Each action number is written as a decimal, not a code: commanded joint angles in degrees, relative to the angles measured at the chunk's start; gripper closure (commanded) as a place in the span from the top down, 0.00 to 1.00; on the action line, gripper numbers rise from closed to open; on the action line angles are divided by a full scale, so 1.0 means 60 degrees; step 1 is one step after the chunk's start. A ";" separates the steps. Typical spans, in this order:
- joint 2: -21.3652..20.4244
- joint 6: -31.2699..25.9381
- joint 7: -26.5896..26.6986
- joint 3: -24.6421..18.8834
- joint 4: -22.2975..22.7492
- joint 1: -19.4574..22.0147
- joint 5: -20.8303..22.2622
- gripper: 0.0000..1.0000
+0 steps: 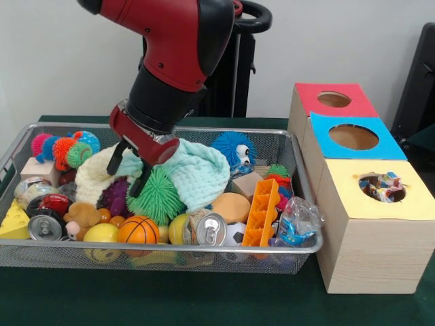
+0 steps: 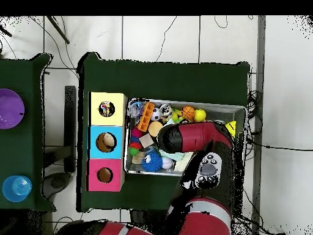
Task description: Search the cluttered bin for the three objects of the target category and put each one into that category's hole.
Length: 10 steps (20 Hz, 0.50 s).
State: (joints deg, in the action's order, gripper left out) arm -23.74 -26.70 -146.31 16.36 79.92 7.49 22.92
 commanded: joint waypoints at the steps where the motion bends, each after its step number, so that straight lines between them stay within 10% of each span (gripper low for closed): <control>1: 0.0041 -0.1173 0.1614 -0.1411 0.0493 0.0339 0.0169 1.00; 10: -0.0177 -0.1450 0.1643 -0.1526 0.0636 0.0438 0.0207 1.00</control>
State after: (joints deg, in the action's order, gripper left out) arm -24.15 -28.65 -146.31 14.16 80.11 8.51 22.93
